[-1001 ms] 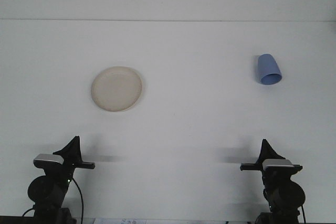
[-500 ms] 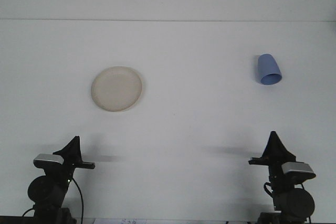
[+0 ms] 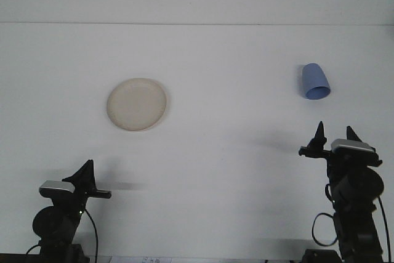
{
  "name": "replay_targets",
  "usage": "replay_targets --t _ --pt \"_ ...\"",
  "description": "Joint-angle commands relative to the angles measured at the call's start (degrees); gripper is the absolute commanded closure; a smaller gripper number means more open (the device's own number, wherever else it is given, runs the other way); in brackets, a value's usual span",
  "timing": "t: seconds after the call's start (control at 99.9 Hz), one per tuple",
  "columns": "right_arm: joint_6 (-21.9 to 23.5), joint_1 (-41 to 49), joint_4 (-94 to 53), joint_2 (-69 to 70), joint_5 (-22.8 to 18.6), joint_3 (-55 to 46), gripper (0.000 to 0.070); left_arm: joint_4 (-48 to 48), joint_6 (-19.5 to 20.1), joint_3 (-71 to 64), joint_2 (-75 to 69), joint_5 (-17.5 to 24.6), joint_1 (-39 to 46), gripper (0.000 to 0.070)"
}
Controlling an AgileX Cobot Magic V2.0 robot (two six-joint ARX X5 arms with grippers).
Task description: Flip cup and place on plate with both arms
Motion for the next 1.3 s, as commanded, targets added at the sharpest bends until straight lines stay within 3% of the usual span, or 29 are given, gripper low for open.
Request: replay_targets --t 0.0,0.14,0.4,0.66,1.021,1.291 --pt "-3.0 -1.3 3.5 5.1 0.5 0.4 0.0223 0.8 -0.1 -1.1 -0.1 0.2 0.1 0.0685" --pt "-4.8 -6.9 12.8 16.5 -3.8 0.4 0.0223 0.8 -0.1 -1.1 -0.1 0.2 0.1 0.0685" --pt "-11.5 -17.3 23.3 40.3 -19.2 6.4 0.0223 0.8 -0.1 -1.1 -0.1 0.2 0.1 0.0685" --pt "-14.3 -19.2 26.2 59.3 -27.5 18.9 0.0223 0.8 -0.1 -1.1 -0.1 0.2 0.1 0.0685" --pt "-15.5 -18.3 26.3 76.0 -29.9 35.1 0.0228 0.8 -0.1 -1.1 -0.1 0.2 0.1 0.0685" --pt "-15.5 -16.3 33.9 82.2 -30.0 39.2 0.0476 0.8 -0.1 -1.1 -0.1 0.2 0.1 0.0685"
